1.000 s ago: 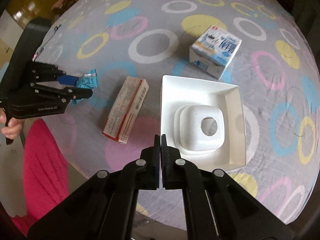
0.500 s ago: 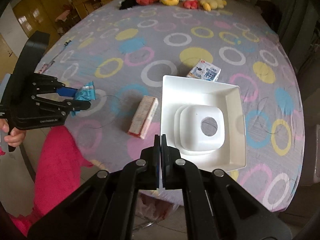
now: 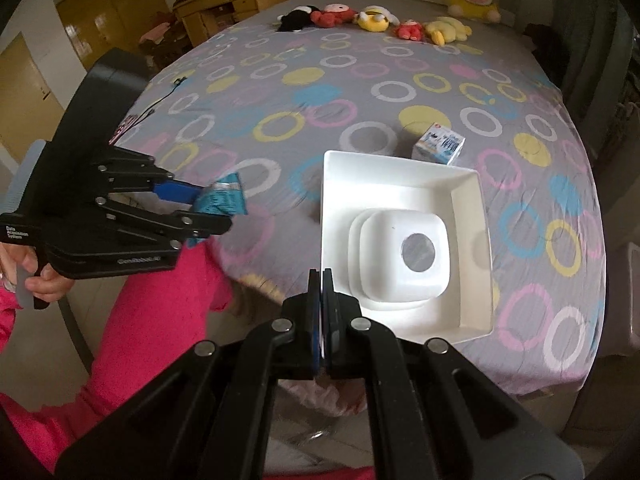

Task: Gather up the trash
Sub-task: 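Lift the blue wrapper and white tray up off the bed, then carry the blue wrapper and white tray down over the bag bin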

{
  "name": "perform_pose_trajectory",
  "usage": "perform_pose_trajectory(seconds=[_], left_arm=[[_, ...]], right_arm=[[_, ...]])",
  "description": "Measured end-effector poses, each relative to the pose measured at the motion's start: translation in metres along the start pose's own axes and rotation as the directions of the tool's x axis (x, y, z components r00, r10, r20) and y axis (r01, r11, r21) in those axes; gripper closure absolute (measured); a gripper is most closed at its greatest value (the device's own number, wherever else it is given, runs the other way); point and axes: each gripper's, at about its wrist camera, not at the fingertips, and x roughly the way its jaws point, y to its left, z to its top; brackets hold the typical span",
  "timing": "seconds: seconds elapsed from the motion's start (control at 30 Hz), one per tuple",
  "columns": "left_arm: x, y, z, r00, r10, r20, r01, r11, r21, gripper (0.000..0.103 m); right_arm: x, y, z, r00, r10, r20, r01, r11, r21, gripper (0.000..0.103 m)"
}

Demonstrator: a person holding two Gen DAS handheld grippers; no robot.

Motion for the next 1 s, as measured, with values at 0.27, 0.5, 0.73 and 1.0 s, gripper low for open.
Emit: perform_pose_trajectory(seconds=[0.27,0.5,0.73,1.0], left_arm=[[0.009,-0.032,-0.039,0.997,-0.070,-0.022,0.070,0.997,-0.012,0.071],[0.022,-0.050,-0.057,0.995,-0.092,-0.033,0.092,0.996,-0.004,0.071],[0.048,-0.064,-0.070,0.995,-0.084,-0.061,0.085,0.996,0.009,0.071],[0.081,-0.072,-0.081,0.989,-0.096,-0.114,0.097,0.995,0.001,0.071]], right_arm=[[-0.008,0.027,-0.041,1.000,0.024,-0.007,-0.024,1.000,0.019,0.101],[-0.003,0.033,-0.069,0.999,0.038,-0.019,-0.037,0.998,0.059,0.101],[0.015,0.025,-0.086,0.999,0.031,-0.036,-0.028,0.995,0.098,0.101],[0.042,0.010,-0.102,0.996,0.051,-0.073,-0.038,0.986,0.164,0.101]])
